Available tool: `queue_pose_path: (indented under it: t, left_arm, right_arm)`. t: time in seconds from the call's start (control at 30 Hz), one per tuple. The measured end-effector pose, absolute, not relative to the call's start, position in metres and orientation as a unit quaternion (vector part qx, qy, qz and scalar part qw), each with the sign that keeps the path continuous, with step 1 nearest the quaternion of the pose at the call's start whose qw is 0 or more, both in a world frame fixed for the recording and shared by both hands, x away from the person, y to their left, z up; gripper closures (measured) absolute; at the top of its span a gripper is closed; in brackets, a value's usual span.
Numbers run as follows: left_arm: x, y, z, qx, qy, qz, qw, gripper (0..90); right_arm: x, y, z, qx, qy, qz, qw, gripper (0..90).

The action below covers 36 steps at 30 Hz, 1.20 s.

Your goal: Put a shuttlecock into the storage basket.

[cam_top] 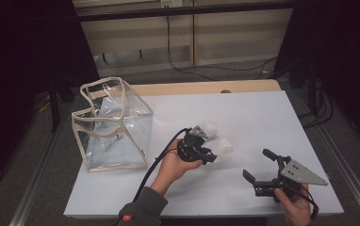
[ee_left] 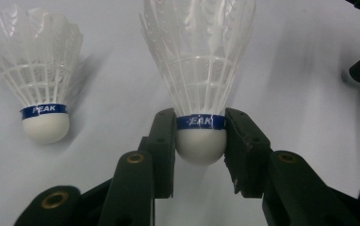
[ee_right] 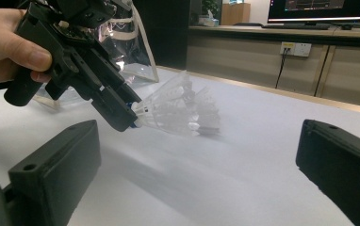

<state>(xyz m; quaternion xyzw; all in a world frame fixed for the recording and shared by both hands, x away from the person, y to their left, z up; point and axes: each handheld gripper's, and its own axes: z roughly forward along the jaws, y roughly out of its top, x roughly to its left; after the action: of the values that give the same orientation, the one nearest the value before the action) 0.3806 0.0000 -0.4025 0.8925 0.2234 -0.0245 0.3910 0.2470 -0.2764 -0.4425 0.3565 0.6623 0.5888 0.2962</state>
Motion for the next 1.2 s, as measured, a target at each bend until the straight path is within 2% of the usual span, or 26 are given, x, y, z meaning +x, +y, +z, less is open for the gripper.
queue_pose_path:
  t: [1.2]
  left_arm:
    - [0.383,0.032,-0.373,0.889,0.238,-0.009,0.39,65.6]
  right_arm:
    - [0.251,-0.275,-0.443,0.358,0.665,0.583,0.3,0.5]
